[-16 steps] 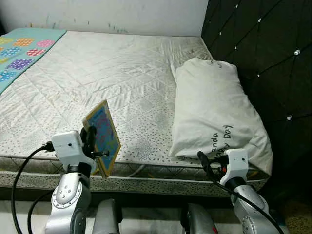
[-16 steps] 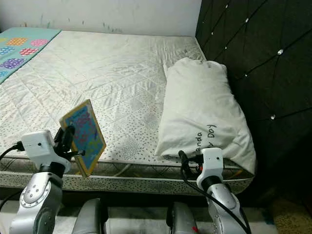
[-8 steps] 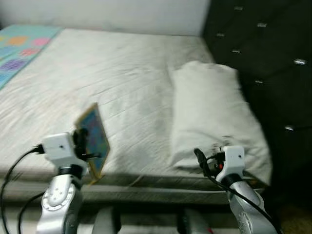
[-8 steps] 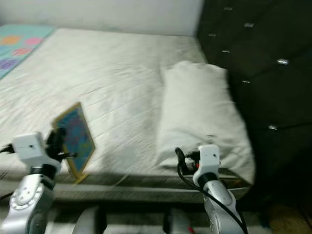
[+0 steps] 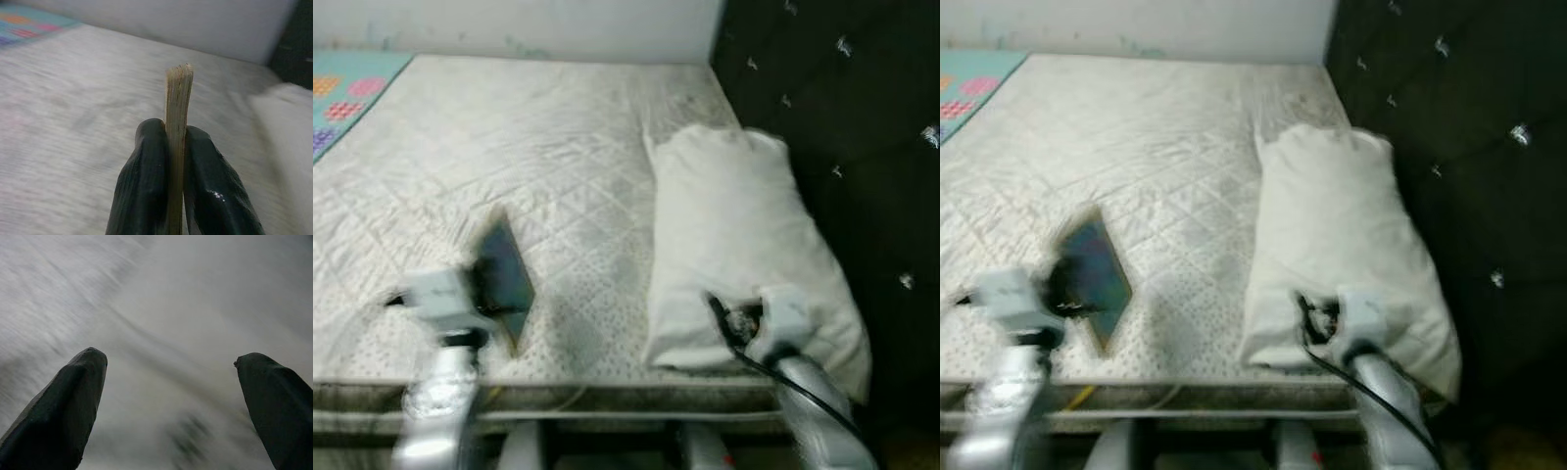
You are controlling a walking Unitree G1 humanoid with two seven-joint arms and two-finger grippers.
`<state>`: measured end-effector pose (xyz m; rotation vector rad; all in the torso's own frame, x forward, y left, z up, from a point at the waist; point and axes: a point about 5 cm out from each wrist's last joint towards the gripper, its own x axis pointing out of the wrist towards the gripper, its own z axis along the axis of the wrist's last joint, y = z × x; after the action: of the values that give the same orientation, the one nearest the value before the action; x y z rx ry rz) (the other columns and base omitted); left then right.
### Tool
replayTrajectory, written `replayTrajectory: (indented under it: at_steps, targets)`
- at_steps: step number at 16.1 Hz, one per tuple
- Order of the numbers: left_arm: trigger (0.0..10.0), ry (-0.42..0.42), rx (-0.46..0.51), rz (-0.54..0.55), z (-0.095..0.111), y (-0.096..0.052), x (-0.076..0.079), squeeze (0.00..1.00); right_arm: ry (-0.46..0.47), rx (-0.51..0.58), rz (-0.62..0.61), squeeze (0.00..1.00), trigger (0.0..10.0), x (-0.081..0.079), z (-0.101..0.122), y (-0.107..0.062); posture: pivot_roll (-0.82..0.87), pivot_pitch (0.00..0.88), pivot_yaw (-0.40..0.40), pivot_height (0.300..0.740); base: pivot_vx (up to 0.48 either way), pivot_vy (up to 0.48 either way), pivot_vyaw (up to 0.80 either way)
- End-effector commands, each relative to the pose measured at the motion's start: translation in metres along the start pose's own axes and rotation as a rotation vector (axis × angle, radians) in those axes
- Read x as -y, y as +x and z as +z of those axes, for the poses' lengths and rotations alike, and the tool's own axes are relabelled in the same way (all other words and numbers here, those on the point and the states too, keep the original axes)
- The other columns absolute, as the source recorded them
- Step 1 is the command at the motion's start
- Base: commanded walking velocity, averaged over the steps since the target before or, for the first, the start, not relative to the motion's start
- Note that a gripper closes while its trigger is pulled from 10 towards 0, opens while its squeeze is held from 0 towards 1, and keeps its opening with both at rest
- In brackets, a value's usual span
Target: Clean up the room
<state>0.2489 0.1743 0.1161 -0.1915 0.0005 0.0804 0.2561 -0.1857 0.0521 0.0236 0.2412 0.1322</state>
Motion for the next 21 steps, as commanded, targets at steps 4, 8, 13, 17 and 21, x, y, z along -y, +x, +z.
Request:
replayTrajectory:
  at_steps: [4,8,13,17,21]
  targets:
    - [10.0,0.04,0.009,0.03,-0.002,-0.002,-0.012,0.0,0.005,0.012,0.013,0.0,10.0,-0.003,0.004,0.002,-0.08,0.0,-0.039,0.601,0.0,0.0,0.0]
    - [10.0,0.08,0.027,0.066,-0.009,-0.001,-0.026,0.0,0.003,0.011,0.01,0.0,10.0,-0.002,0.005,0.0,-0.09,0.0,-0.046,0.601,0.0,0.0,0.0]
    - [10.0,0.114,0.091,0.104,-0.008,0.024,-0.047,0.0,-0.058,0.05,-0.032,0.0,10.0,0.013,0.017,-0.004,-0.15,0.0,-0.077,0.601,0.0,0.0,0.0]
    - [10.0,0.09,0.163,0.077,0.001,0.047,-0.05,0.0,-0.089,0.053,-0.045,0.0,10.0,0.023,0.022,-0.011,-0.18,0.0,-0.093,0.601,0.0,0.0,0.0]
    - [10.0,-0.115,0.2,-0.195,0.012,0.064,-0.016,0.0,-0.124,0.074,-0.039,0.0,10.0,0.028,0.031,-0.011,-0.21,0.0,-0.101,0.601,0.0,0.0,0.0]
